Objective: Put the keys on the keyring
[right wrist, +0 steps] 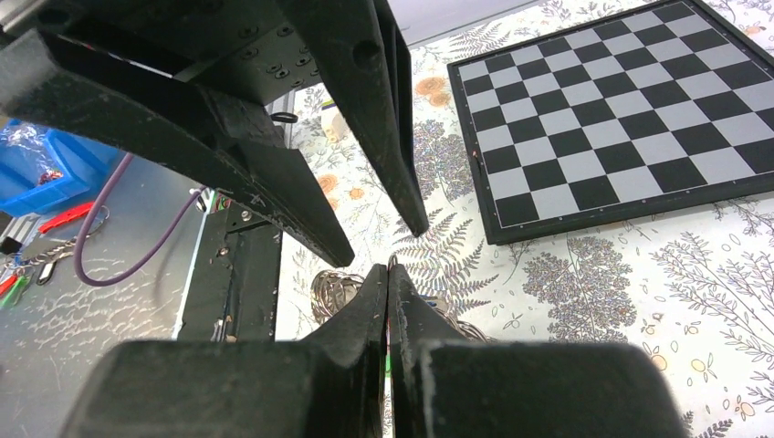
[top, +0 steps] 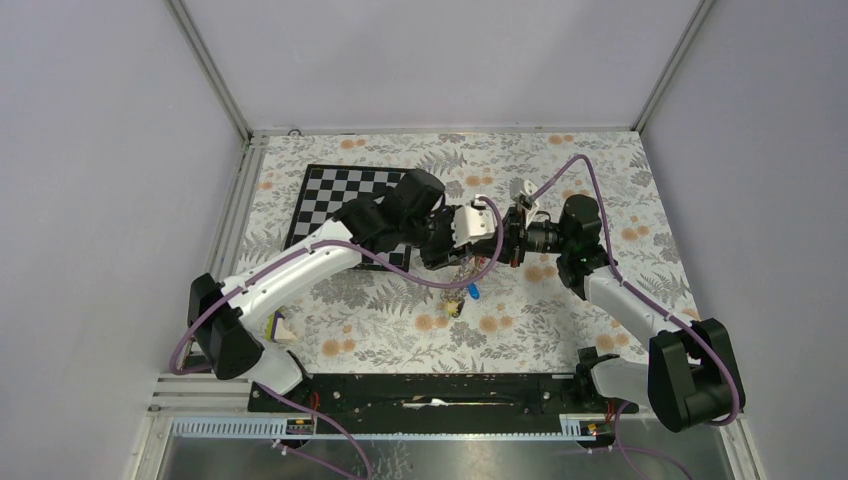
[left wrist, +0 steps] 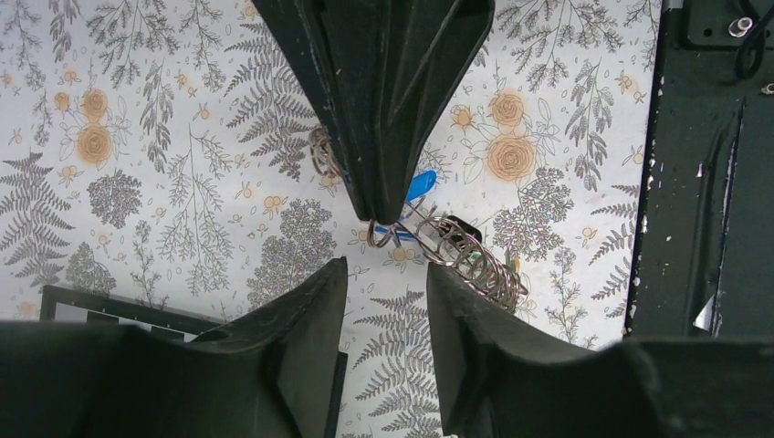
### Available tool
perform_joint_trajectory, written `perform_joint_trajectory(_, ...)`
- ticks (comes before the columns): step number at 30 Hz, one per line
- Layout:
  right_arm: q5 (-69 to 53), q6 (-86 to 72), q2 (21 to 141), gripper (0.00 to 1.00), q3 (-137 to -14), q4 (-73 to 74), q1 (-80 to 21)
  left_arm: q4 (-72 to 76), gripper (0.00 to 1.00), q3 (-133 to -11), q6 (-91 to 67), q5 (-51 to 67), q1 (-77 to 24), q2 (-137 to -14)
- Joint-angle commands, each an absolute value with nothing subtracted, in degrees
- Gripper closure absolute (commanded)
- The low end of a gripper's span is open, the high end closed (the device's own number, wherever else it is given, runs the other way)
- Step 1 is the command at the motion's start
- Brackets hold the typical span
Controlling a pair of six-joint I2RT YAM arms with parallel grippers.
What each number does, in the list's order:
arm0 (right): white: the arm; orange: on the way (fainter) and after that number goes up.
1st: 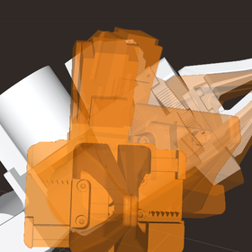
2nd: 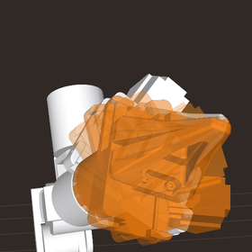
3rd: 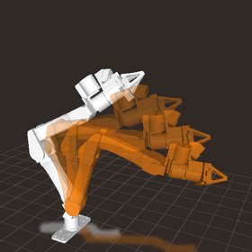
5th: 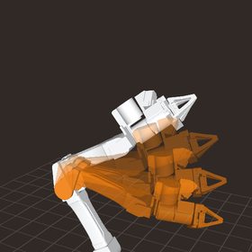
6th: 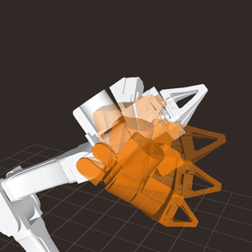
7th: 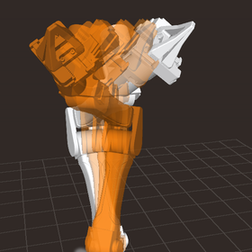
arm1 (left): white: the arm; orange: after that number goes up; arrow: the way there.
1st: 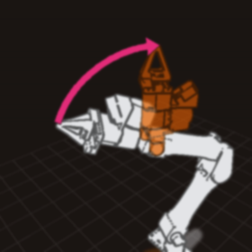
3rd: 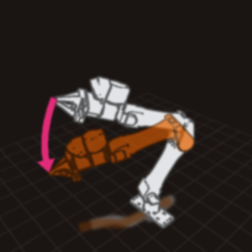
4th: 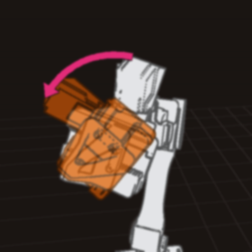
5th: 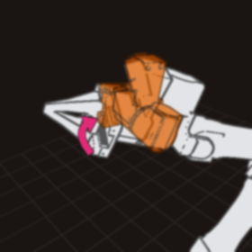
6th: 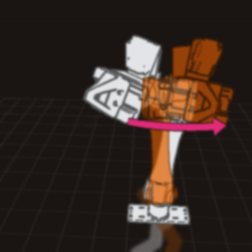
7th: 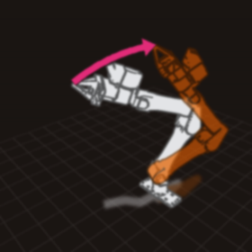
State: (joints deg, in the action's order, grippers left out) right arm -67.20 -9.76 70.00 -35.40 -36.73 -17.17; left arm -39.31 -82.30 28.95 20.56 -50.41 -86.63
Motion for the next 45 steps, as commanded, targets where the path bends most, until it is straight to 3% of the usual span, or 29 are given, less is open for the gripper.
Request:
perform_joint_trajectory(1,-69.75,-10.57,67.86,1.00,-37.50,-41.31,-16.90,-37.44,0.55,-83.67,29.20,22.34,-48.81,-83.89)
perform_joint_trajectory(13,-71.59,-10.50,67.91,1.00,-37.40,-41.55,-16.90,-39.02,0.64,-88.28,29.09,31.76,-46.08,-88.44)
perform_joint_trajectory(27,-71.81,-10.37,67.96,1.00,-37.38,-41.50,-16.88,-43.33,0.66,-89.86,31.26,37.68,-45.70,-91.26)
perform_joint_trajectory(34,-71.72,-10.37,67.94,1.00,-37.41,-41.55,-16.90,-43.33,0.75,-90.65,30.74,38.58,-45.69,-92.66)
perform_joint_trajectory(45,-71.38,-9.69,67.59,1.00,-37.14,-41.11,-16.75,-43.33,1.00,-90.49,30.83,37.13,-45.26,-92.12)
